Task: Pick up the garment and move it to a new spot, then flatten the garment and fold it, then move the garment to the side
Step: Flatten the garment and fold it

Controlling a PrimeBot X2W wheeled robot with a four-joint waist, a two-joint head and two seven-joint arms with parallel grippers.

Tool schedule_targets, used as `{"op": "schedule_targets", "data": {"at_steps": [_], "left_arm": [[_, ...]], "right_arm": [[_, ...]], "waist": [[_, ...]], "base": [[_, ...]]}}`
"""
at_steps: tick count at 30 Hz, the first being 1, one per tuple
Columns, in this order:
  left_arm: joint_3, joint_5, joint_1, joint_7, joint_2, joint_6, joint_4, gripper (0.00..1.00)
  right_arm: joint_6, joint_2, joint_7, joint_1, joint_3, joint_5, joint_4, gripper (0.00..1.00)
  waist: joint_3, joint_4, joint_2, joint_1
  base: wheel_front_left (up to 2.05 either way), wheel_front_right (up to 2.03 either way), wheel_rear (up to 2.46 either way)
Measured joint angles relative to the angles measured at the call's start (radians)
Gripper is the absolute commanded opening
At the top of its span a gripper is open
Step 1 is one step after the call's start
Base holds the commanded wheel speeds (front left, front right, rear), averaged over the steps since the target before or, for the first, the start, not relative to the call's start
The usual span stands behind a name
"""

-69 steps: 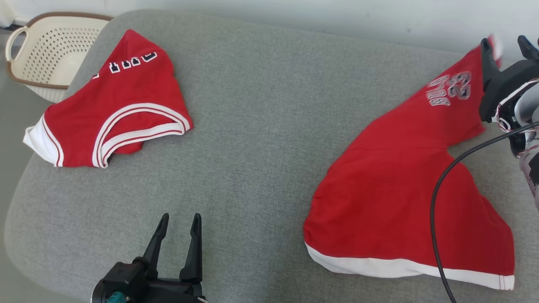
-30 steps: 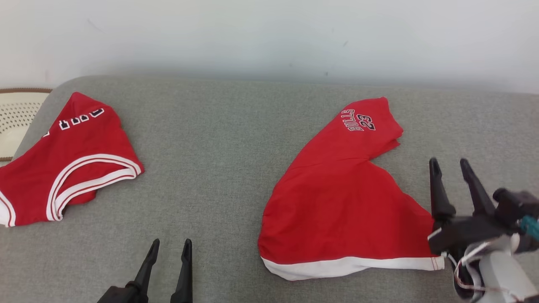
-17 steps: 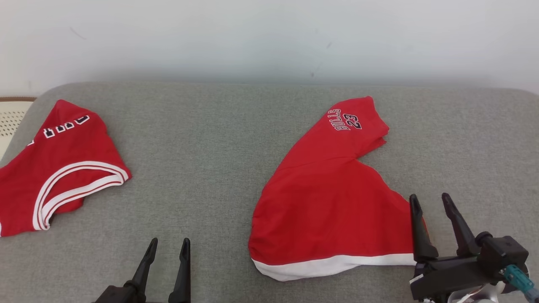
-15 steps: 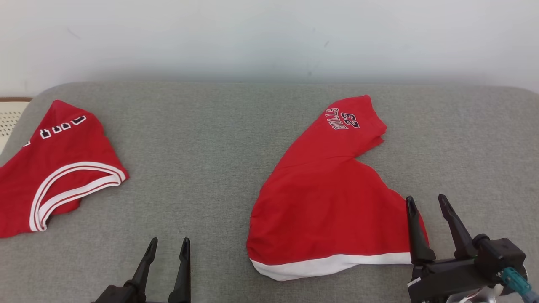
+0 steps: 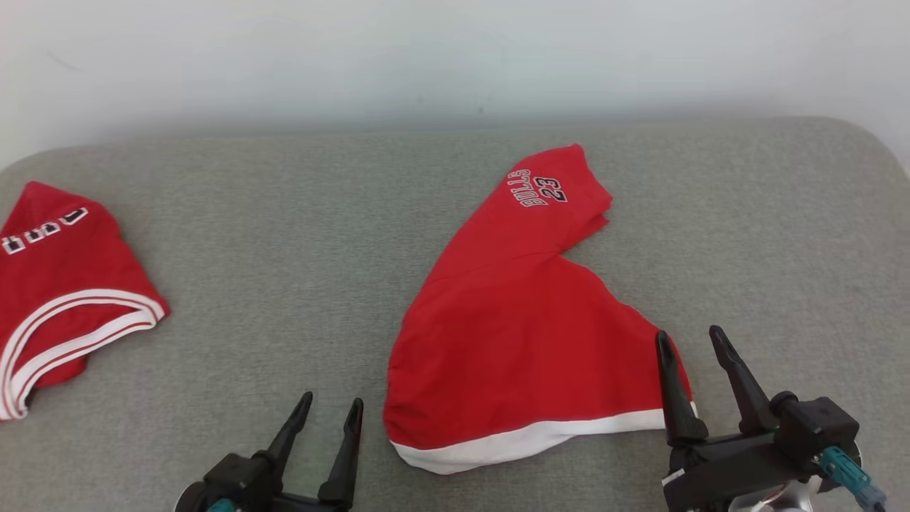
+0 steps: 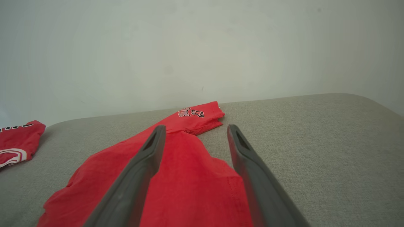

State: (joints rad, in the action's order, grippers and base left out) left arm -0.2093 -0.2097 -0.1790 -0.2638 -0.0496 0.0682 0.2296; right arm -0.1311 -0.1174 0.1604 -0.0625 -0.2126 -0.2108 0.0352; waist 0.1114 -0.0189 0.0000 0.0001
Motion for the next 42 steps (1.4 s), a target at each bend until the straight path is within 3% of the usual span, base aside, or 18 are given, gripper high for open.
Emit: {"op": "schedule_targets", "data": {"at_steps": [15,16,17,18,19,22,32,37,38,39,40,42], "left_arm": [[-0.099,-0.063,-0.13,0.0,0.0,0.037,0.272,1.0],[-0.103,-0.068,-0.134,0.0,0.0,0.038,0.279,0.93],[-0.108,-0.073,-0.137,-0.001,0.0,0.041,0.282,0.37],[-0.113,-0.076,-0.141,-0.001,0.0,0.041,0.284,0.07],[-0.118,-0.079,-0.146,-0.001,0.0,0.041,0.284,0.0],[-0.115,-0.069,-0.151,-0.001,0.001,0.028,0.267,0.0],[-0.042,0.048,-0.086,0.0,-0.052,-0.089,0.087,0.0],[-0.058,0.055,-0.039,0.0,-0.049,-0.08,0.088,0.0],[-0.061,0.051,-0.031,0.0,-0.045,-0.076,0.094,0.07],[-0.065,0.042,-0.026,0.0,-0.039,-0.067,0.102,0.64],[-0.071,0.03,-0.025,0.0,-0.035,-0.059,0.113,1.0],[-0.081,0.025,-0.025,0.0,-0.028,-0.053,0.123,1.0]], "right_arm": [[0.0,0.014,0.029,-0.032,-0.014,-0.009,-0.031,1.0],[0.0,0.015,0.031,-0.033,-0.012,-0.009,-0.033,1.0],[0.0,0.015,0.033,-0.034,-0.012,-0.009,-0.035,1.0],[0.0,0.016,0.034,-0.034,-0.011,-0.009,-0.037,1.0],[0.0,0.016,0.034,-0.035,-0.01,-0.009,-0.039,1.0],[0.0,0.018,0.038,-0.035,-0.011,-0.009,-0.044,1.0],[0.0,0.015,0.044,-0.036,-0.014,-0.01,-0.058,1.0],[0.0,0.012,0.043,-0.036,-0.014,-0.01,-0.066,1.0],[0.0,0.011,0.043,-0.036,-0.016,-0.01,-0.067,1.0],[0.0,0.01,0.043,-0.036,-0.016,-0.01,-0.069,1.0],[0.0,0.01,0.043,-0.036,-0.016,-0.011,-0.071,1.0],[0.0,0.008,0.042,-0.035,-0.015,-0.012,-0.075,1.0]], "waist": [[0.053,-0.12,0.0,0.0],[0.056,-0.123,0.0,0.0001],[0.059,-0.126,0.0,0.0],[0.06,-0.127,0.0,0.0],[0.061,-0.126,0.0,0.0],[0.057,-0.116,0.0001,0.0],[0.027,-0.06,0.0,0.0],[0.011,-0.032,0.0001,0.0],[0.008,-0.027,0.0,0.0],[0.006,-0.023,0.0,0.0],[0.004,-0.019,0.0,-0.0001],[-0.001,-0.011,0.0,0.0]], "base": [[0.0,0.0,0.0],[0.0,0.0,0.0],[0.0,0.0,0.0],[0.0,0.0,0.0],[0.0,0.0,0.0],[0.0,0.0,0.0],[0.0,0.0,0.0],[0.0,0.0,0.0],[0.0,0.0,0.0],[0.0,0.0,0.0],[0.0,0.0,0.0],[0.0,0.0,0.0]]}}
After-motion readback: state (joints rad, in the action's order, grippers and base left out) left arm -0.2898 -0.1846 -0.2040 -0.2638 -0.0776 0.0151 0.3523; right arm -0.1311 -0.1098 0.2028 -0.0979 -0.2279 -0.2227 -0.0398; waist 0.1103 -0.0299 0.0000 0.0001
